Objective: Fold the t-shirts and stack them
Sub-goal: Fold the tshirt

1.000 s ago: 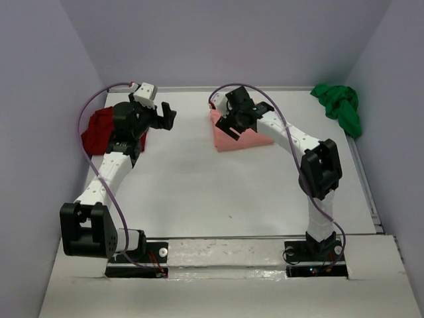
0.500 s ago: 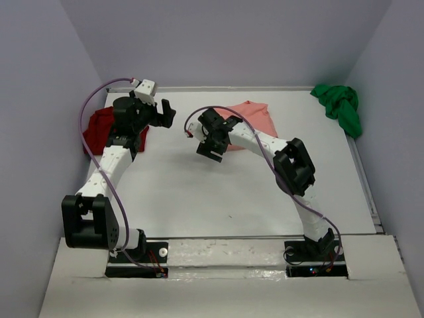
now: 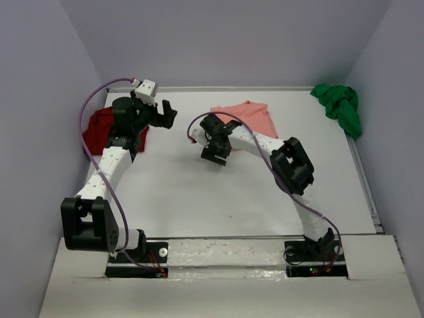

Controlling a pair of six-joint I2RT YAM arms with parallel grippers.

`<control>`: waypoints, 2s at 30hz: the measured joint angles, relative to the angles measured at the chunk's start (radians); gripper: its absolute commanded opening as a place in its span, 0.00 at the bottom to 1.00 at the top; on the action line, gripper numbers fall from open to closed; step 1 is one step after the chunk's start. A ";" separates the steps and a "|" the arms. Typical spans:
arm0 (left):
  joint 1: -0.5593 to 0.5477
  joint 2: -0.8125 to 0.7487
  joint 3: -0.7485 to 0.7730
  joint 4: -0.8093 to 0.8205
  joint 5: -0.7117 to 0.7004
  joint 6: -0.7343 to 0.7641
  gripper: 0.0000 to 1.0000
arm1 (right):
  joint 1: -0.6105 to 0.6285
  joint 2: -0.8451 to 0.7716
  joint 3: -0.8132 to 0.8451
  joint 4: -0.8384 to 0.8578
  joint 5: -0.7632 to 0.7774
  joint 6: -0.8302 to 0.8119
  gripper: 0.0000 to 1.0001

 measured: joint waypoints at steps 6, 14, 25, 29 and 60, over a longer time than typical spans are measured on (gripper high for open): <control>0.000 -0.001 0.000 0.000 0.019 0.003 0.99 | 0.000 0.024 0.044 0.001 0.016 -0.007 0.79; 0.000 -0.001 0.000 0.000 0.050 0.002 0.99 | 0.000 0.021 0.058 -0.016 0.050 -0.024 0.80; 0.000 -0.001 0.000 0.002 0.062 -0.002 0.99 | 0.000 0.036 0.117 -0.010 0.068 -0.052 0.76; 0.000 0.000 0.000 0.002 0.063 -0.002 0.99 | 0.000 0.076 0.159 0.008 0.067 -0.052 0.72; 0.022 0.328 -0.042 0.131 0.343 -0.199 0.78 | -0.013 0.068 0.111 -0.006 0.069 -0.046 0.00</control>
